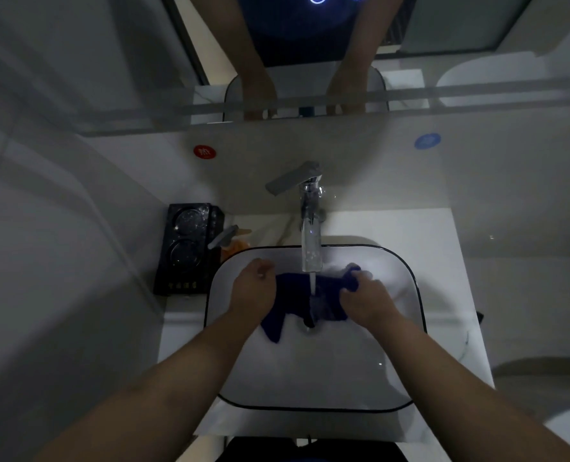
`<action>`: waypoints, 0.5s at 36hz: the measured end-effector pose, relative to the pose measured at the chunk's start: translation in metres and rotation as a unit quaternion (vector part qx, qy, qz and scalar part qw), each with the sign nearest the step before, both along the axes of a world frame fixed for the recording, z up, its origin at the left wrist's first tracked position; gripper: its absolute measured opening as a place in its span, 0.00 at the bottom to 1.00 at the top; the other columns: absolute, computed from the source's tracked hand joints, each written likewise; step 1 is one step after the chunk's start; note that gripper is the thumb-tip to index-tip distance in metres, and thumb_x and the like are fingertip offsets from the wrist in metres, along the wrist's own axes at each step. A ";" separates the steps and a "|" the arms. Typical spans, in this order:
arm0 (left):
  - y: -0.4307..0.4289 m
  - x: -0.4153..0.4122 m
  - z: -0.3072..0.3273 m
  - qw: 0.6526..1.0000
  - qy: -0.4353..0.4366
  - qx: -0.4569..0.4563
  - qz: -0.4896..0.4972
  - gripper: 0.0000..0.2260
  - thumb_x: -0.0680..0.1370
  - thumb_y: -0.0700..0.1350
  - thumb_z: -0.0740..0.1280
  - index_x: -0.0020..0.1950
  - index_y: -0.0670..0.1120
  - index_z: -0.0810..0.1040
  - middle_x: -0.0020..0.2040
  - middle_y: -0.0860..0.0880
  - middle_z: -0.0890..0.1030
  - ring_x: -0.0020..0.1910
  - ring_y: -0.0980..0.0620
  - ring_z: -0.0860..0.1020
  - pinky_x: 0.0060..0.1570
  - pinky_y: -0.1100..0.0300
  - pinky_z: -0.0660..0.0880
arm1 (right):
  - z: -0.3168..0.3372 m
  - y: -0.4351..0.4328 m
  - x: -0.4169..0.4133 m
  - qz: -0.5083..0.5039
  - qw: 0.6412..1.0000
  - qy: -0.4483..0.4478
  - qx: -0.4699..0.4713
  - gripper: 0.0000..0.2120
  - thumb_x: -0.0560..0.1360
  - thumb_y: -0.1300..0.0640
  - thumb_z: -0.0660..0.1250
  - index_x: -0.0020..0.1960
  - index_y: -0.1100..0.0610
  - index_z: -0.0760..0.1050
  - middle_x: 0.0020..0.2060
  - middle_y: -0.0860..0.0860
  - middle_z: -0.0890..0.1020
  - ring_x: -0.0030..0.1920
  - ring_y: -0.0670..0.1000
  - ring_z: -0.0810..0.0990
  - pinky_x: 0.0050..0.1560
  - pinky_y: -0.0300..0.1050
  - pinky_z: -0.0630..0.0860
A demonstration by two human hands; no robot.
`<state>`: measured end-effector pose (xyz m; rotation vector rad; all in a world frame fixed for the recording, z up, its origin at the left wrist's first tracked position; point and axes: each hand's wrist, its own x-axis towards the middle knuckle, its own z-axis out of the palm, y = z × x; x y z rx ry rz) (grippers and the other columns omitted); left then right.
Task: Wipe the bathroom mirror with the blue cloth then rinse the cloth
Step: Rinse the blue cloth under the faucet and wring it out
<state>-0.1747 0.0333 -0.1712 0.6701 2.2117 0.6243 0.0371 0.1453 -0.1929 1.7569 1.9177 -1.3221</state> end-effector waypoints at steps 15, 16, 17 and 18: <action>0.117 -0.049 0.096 0.974 -0.081 0.173 0.125 0.16 0.87 0.56 0.64 0.58 0.46 0.83 0.38 0.48 0.80 0.31 0.52 0.76 0.30 0.61 0.73 | -0.041 0.002 0.025 0.004 0.998 -0.051 -0.031 0.31 0.67 0.49 0.68 0.70 0.48 0.71 0.64 0.58 0.79 0.64 0.64 0.79 0.68 0.54 0.76; 0.119 -0.051 0.093 0.975 -0.072 0.170 0.126 0.14 0.86 0.56 0.66 0.58 0.47 0.84 0.39 0.48 0.81 0.34 0.51 0.78 0.34 0.58 0.74 | -0.041 0.004 0.023 0.000 0.998 -0.048 -0.030 0.31 0.68 0.50 0.70 0.70 0.49 0.71 0.63 0.57 0.79 0.64 0.64 0.79 0.68 0.54 0.77; 0.120 -0.053 0.089 0.976 -0.056 0.169 0.126 0.13 0.85 0.55 0.67 0.58 0.47 0.85 0.39 0.47 0.83 0.35 0.50 0.79 0.37 0.57 0.76 | -0.044 0.007 0.023 -0.006 0.999 -0.041 -0.031 0.29 0.69 0.51 0.71 0.69 0.50 0.71 0.62 0.56 0.80 0.63 0.63 0.80 0.67 0.54 0.78; 0.118 -0.054 0.083 0.978 -0.034 0.166 0.122 0.12 0.85 0.54 0.68 0.57 0.47 0.85 0.41 0.47 0.84 0.36 0.51 0.79 0.38 0.58 0.76 | -0.053 0.010 0.025 -0.019 0.999 -0.032 -0.039 0.27 0.68 0.51 0.73 0.66 0.49 0.72 0.59 0.54 0.81 0.60 0.61 0.81 0.65 0.55 0.79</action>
